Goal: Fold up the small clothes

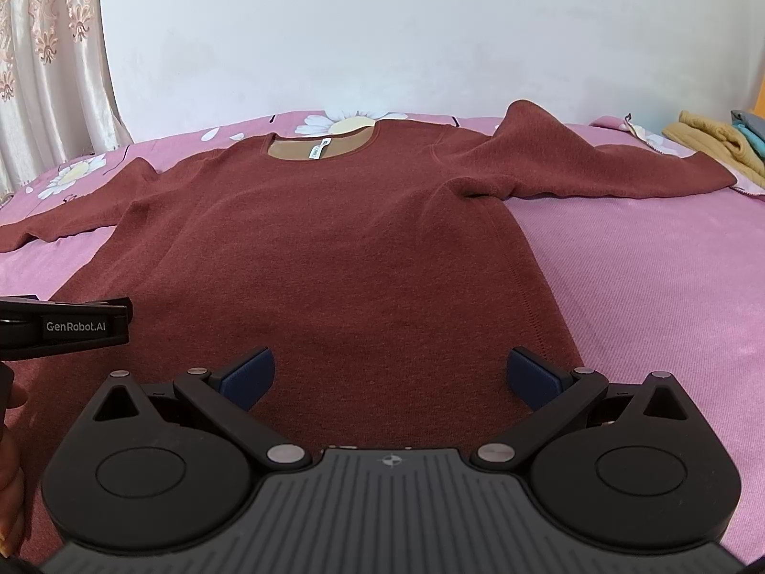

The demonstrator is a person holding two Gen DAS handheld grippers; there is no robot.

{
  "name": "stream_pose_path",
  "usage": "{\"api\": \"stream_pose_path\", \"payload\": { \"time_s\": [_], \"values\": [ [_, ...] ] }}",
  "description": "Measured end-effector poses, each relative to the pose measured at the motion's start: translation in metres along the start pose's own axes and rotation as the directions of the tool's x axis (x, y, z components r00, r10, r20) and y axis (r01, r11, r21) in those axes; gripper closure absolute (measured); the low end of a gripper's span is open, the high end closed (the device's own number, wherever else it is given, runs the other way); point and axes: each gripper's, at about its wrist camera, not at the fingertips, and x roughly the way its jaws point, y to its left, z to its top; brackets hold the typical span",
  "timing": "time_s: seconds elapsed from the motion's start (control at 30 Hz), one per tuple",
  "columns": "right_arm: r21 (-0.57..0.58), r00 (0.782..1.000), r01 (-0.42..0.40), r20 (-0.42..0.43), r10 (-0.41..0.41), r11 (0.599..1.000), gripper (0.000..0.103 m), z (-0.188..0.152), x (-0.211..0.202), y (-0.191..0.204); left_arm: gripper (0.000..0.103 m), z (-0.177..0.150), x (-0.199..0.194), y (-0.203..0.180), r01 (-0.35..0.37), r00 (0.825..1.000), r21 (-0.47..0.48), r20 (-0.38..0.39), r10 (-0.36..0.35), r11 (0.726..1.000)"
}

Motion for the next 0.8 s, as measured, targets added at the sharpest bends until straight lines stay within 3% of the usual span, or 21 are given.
{"api": "stream_pose_path", "payload": {
  "time_s": [0.8],
  "values": [
    [0.018,1.000,-0.006,-0.004,0.006,1.000,0.000,-0.0011,0.0006,-0.0025,0.000,-0.0001,-0.0002,0.0002,-0.003,1.000,-0.002,0.000,0.003,1.000]
  ]
}}
